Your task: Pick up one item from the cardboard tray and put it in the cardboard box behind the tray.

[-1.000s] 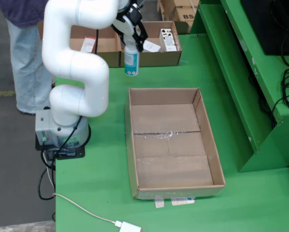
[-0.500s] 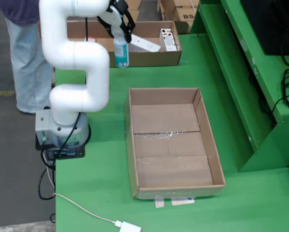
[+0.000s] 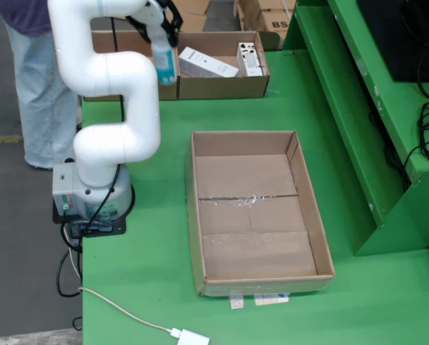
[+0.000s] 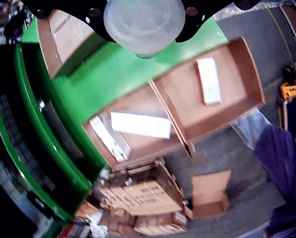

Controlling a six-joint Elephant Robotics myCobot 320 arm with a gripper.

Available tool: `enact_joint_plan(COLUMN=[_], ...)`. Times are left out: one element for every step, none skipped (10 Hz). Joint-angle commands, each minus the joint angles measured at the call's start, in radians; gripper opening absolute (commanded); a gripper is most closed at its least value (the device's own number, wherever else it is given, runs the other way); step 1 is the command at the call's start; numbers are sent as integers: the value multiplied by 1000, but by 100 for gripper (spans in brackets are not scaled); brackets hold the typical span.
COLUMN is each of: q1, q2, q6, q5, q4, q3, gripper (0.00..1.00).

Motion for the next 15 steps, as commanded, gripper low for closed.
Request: enact_joint_plan(q1=[106, 142, 142, 178, 197, 197, 225, 225, 237, 255, 255, 257, 257, 229, 229], q2=[-51, -90, -90, -123, -152, -152, -200, -200, -210, -232, -232, -273, -273, -285, -285], q6=[-31, -53, -53, -82, -112, -112, -144, -144, -146, -159, -159, -166, -166, -152, -152], q5=[-44, -70, -70, -111, -139, -139, -166, -166, -171, -183, -183, -160, -160, -107, -107], q4=[131, 225, 225, 330, 422, 422, 527, 526, 539, 586, 586, 605, 605, 554, 554], q3=[115, 115, 115, 115, 115, 115, 115, 115, 115, 115, 115, 115, 115, 115, 115], gripper=[0, 0, 0, 0, 0, 0, 0, 0, 0, 0, 0, 0, 0, 0, 0])
